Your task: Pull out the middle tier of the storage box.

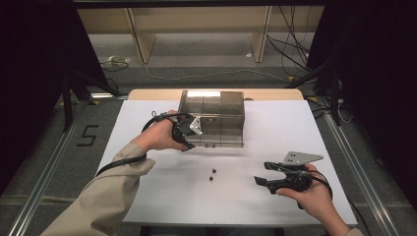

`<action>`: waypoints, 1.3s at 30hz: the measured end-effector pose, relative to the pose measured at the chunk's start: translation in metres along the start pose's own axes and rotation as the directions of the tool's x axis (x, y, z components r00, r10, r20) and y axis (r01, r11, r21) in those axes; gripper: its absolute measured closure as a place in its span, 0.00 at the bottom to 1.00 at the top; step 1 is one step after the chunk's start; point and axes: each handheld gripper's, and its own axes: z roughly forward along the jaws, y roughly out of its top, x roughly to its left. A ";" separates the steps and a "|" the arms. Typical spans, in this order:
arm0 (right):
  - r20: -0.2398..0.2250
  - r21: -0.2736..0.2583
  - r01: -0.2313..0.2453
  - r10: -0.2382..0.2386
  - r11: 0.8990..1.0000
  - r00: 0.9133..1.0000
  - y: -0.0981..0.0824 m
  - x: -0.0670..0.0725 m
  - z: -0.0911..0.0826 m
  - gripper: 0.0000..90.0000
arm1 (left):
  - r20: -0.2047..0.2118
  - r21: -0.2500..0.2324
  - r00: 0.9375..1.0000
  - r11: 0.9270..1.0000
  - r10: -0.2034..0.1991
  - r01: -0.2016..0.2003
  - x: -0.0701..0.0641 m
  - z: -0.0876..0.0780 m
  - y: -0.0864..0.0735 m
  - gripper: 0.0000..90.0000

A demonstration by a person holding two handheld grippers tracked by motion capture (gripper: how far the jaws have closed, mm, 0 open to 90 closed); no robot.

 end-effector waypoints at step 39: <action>0.002 0.002 0.002 -0.002 1.000 1.000 0.000 0.000 0.000 0.34 | 0.009 -0.143 0.972 0.962 -0.234 0.233 -0.038 -0.003 -0.023 0.03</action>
